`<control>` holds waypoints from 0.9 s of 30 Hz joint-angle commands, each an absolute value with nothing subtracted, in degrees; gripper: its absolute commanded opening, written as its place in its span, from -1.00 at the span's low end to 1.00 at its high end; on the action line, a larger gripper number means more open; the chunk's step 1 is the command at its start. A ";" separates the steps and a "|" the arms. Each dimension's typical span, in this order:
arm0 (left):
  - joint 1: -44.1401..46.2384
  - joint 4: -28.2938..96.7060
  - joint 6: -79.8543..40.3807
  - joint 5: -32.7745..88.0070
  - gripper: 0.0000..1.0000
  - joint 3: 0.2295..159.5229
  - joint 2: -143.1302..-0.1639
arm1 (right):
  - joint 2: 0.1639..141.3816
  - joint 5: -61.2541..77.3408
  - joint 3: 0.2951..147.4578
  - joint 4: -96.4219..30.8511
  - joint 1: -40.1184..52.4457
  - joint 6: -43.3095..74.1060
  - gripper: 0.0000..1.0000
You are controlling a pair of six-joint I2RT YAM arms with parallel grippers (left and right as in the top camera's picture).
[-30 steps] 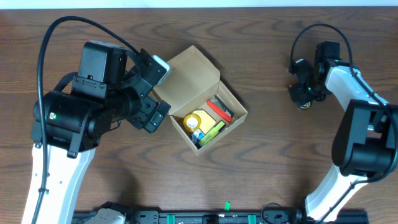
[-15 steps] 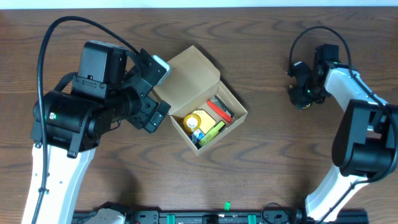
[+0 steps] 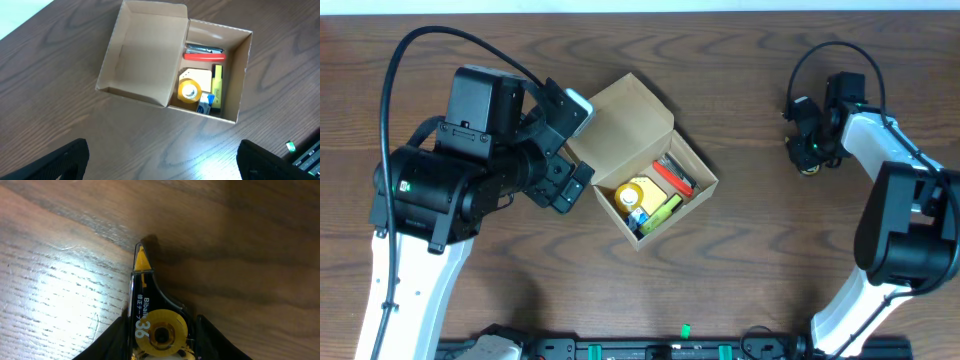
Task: Pack container
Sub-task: 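Lower right gripper and grasp the yellow correction tape, then lift the correction tape and carry it left toward the box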
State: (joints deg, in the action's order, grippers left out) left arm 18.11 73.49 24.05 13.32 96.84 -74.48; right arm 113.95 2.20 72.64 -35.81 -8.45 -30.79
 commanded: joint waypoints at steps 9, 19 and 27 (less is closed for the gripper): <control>18.02 73.65 24.43 12.97 0.90 97.78 -74.52 | 110.72 10.28 83.88 -44.12 -1.19 -22.00 -0.97; 18.02 73.65 24.43 12.97 0.91 97.78 -74.52 | 105.06 13.87 97.01 -54.04 12.10 -17.17 -0.97; 18.02 73.65 24.43 12.97 0.90 97.78 -74.52 | 104.75 16.75 96.73 -58.72 21.78 -16.69 -0.97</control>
